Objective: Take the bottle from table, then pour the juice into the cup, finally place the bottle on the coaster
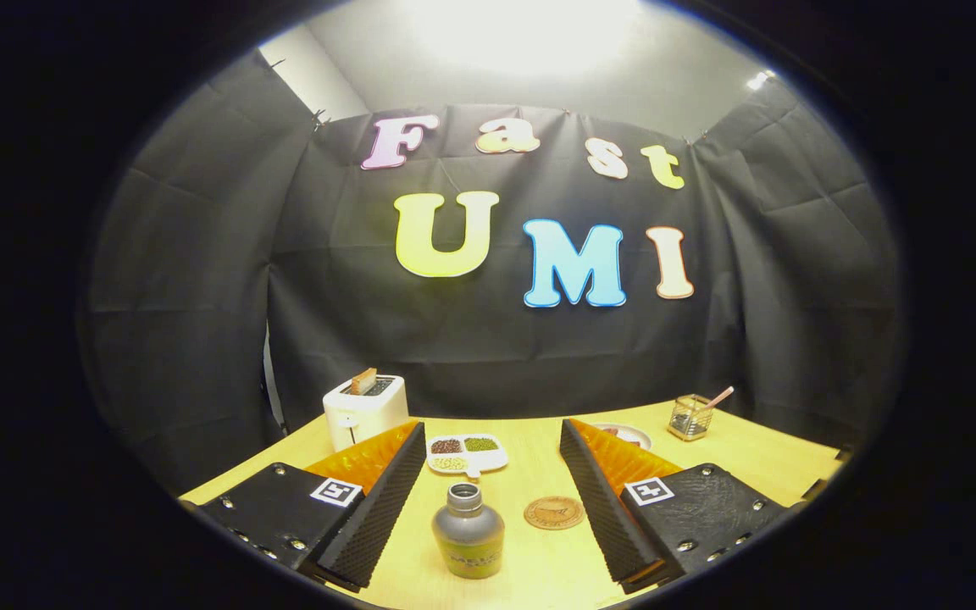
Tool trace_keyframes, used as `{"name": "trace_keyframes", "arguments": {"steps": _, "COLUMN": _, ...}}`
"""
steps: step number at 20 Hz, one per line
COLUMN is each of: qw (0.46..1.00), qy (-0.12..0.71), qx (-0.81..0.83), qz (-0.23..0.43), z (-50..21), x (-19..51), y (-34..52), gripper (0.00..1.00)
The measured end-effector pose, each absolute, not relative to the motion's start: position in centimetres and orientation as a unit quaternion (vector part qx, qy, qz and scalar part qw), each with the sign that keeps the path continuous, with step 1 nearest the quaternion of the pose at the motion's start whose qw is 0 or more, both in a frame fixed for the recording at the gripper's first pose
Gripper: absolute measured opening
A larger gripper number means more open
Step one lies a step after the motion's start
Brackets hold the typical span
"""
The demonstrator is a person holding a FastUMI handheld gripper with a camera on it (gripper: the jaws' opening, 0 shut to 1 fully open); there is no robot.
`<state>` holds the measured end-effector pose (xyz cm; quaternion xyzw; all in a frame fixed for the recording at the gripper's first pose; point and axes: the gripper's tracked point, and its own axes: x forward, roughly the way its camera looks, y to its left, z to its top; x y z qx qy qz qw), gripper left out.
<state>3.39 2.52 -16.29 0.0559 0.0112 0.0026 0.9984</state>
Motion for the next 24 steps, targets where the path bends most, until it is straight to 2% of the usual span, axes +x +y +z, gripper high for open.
{"name": "trace_keyframes", "arguments": {"steps": 9, "qw": 0.998, "qy": -0.002, "qx": 0.062, "qz": 0.019, "z": -22.1, "x": 5.6, "y": 5.2, "gripper": 0.97}}
{"name": "trace_keyframes", "arguments": {"steps": 24, "qw": 0.999, "qy": 0.039, "qx": 0.022, "qz": 0.003, "z": -29.8, "x": 8.5, "y": 6.5, "gripper": 0.95}}
